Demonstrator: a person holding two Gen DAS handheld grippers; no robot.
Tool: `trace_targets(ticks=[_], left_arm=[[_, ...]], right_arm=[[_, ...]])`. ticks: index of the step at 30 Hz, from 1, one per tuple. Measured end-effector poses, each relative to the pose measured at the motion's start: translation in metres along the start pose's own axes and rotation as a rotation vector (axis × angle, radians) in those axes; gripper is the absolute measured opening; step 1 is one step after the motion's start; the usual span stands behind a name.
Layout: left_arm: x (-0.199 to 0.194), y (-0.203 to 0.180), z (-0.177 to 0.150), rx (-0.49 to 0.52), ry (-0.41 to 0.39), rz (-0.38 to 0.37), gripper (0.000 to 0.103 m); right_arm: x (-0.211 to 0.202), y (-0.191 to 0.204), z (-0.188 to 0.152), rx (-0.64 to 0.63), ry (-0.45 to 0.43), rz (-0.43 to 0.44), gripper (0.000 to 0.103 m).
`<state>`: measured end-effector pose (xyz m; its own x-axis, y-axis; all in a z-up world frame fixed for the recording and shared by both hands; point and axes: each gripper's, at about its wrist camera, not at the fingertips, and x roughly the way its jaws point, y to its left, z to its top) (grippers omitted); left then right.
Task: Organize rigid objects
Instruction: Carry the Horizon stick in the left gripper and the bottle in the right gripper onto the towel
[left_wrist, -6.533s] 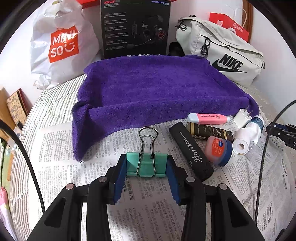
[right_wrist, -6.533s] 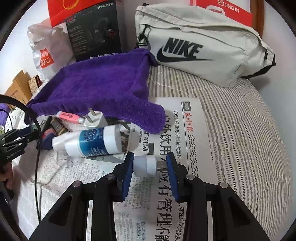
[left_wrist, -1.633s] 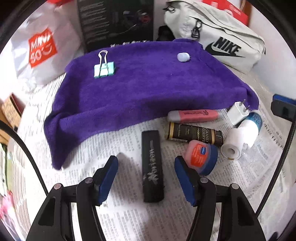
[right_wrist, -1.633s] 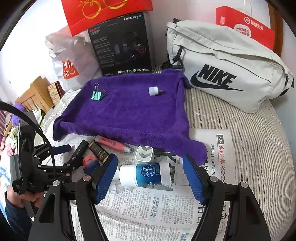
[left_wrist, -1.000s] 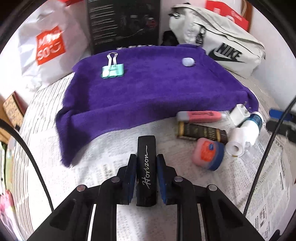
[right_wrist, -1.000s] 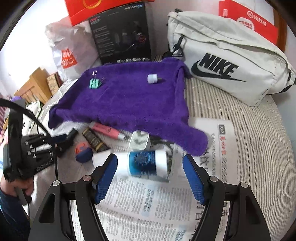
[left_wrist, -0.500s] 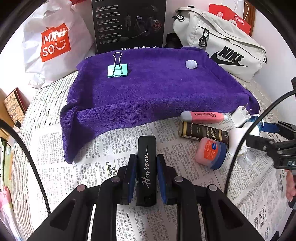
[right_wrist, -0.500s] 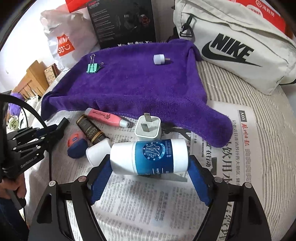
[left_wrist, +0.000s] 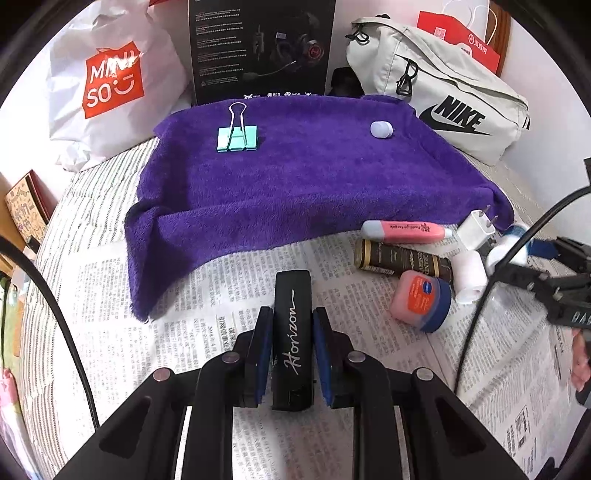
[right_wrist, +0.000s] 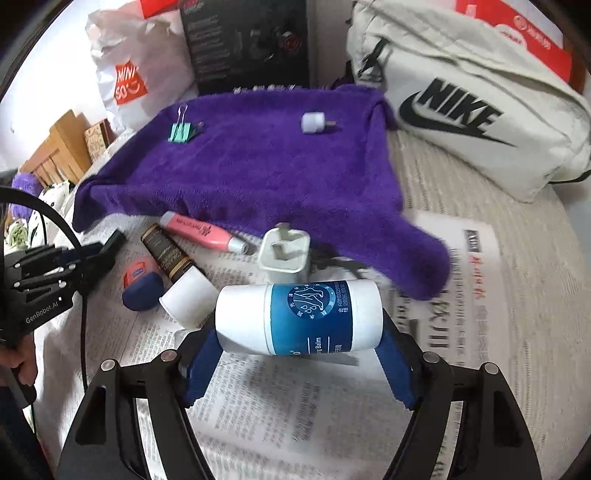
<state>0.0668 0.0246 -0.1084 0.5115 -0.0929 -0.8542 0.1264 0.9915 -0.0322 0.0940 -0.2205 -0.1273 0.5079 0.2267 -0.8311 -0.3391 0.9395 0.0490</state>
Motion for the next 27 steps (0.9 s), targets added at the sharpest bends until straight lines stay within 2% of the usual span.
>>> trace_targets(ticks=[13, 17, 27], left_arm=[[0.000, -0.004, -0.002, 0.023, -0.001, 0.021, 0.021], [-0.002, -0.004, -0.003, 0.018, 0.023, 0.024, 0.021], [-0.005, -0.004, -0.008, 0.022, 0.024, 0.047, 0.024]], right_arm=[[-0.015, -0.013, -0.005, 0.064, -0.018, 0.030, 0.076], [-0.015, -0.013, -0.006, 0.064, -0.009, 0.039, 0.076], [-0.015, -0.016, -0.009, 0.077, -0.011, 0.050, 0.076]])
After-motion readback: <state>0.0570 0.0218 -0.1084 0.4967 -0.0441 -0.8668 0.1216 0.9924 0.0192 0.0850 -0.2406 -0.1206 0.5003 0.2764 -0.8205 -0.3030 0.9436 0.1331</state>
